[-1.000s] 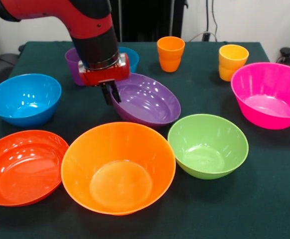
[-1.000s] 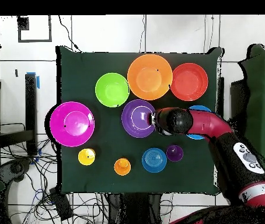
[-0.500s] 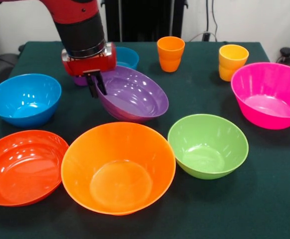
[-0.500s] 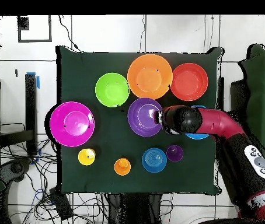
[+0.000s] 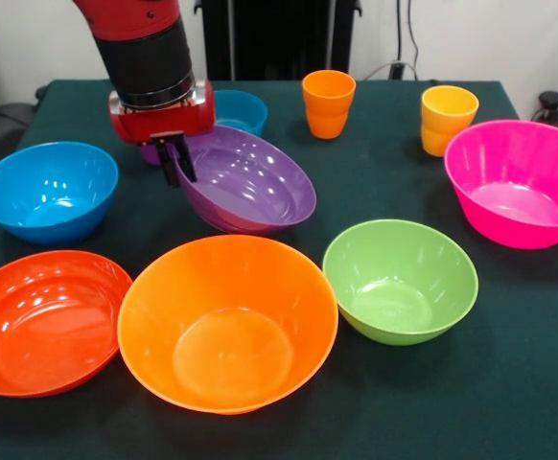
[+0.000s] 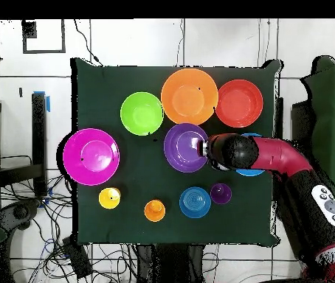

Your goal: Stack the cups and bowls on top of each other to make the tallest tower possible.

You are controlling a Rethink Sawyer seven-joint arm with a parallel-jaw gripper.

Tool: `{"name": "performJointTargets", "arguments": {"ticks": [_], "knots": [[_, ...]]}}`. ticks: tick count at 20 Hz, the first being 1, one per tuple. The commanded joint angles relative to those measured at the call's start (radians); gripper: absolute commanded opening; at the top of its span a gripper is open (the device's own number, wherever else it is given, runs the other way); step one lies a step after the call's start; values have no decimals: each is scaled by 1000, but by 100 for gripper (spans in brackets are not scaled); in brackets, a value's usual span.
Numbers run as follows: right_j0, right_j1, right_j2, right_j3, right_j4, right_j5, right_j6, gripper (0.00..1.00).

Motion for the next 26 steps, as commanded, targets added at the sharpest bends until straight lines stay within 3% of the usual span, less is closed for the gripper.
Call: {"name": "performJointTargets", "arguments": {"ticks": [1,26], "knots": [[8,21,48,-7,-82,59,-227,0],[-23,43,75,-39,-108,80,-249,0]]}}
